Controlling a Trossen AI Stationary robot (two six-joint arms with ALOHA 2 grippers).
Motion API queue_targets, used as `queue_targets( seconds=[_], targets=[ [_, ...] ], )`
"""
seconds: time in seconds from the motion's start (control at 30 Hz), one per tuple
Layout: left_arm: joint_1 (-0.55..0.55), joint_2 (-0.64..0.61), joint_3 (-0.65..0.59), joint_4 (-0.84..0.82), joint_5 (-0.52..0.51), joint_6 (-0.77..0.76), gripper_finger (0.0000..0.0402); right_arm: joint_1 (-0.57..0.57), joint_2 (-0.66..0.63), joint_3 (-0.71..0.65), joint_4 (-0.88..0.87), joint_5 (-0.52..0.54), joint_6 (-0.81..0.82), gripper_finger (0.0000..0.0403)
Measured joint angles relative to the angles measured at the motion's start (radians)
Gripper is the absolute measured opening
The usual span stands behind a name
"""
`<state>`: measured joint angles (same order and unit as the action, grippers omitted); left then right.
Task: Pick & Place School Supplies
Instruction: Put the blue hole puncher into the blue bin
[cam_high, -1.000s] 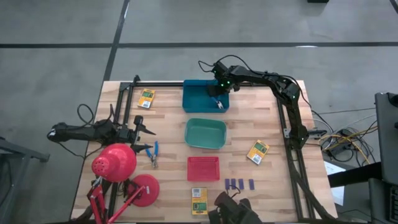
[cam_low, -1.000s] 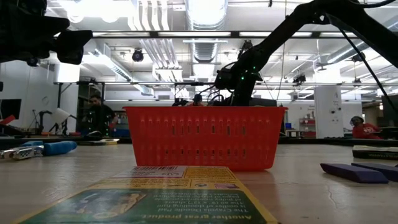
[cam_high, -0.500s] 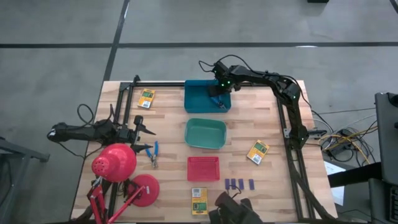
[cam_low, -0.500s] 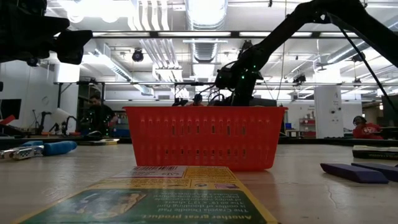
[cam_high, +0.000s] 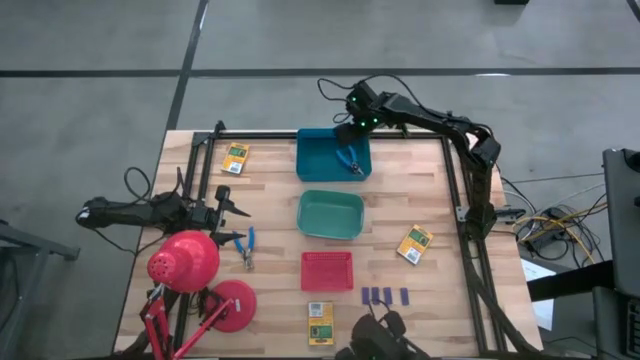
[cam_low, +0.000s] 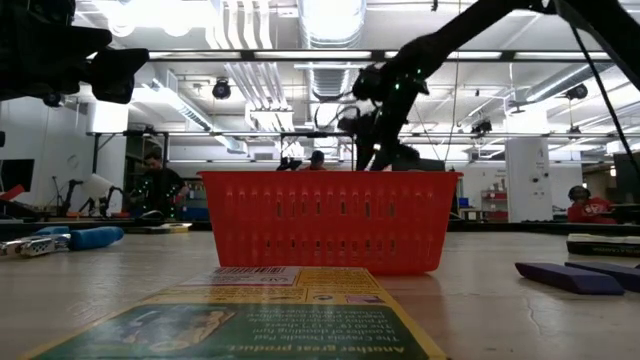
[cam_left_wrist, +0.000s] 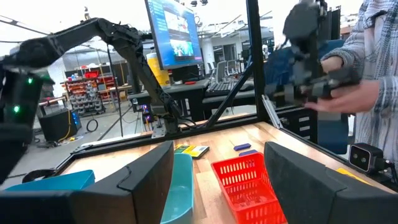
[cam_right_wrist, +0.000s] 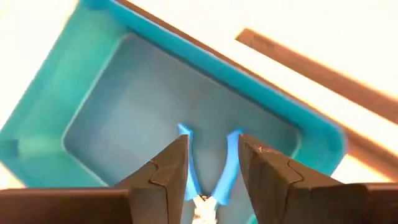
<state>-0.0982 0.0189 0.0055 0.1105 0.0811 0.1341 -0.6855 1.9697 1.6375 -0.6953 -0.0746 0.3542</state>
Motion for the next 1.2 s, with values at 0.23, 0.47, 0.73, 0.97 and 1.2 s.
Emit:
queue_targets(
  seconds=[0.23, 0.47, 0.73, 0.97, 1.2],
  targets=[
    [0.000, 0.000, 0.000, 0.000, 0.000, 0.000, 0.0256, 0.045, -0.163, -0.033, 0.056, 0.047, -0.100, 0.0128],
    [0.000, 0.000, 0.000, 0.000, 0.000, 0.000, 0.0256, 0.123, -0.320, -0.094, 0.115, 0.153, -0.159, 0.0128],
    [0.000, 0.002, 0.000, 0.001, 0.000, 0.000, 0.0256, 0.190, -0.511, -0.291, 0.250, 0.180, -0.198, 0.0128],
    [0.000, 0.003, 0.000, 0.000, 0.000, 0.000, 0.0256, 0.241, -0.728, -0.570, 0.453, 0.172, -0.224, 0.0128],
    [0.000, 0.003, 0.000, 0.000, 0.000, 0.000, 0.0256, 0.291, -0.988, -0.793, 0.532, 0.140, -0.234, 0.0128]
  ],
)
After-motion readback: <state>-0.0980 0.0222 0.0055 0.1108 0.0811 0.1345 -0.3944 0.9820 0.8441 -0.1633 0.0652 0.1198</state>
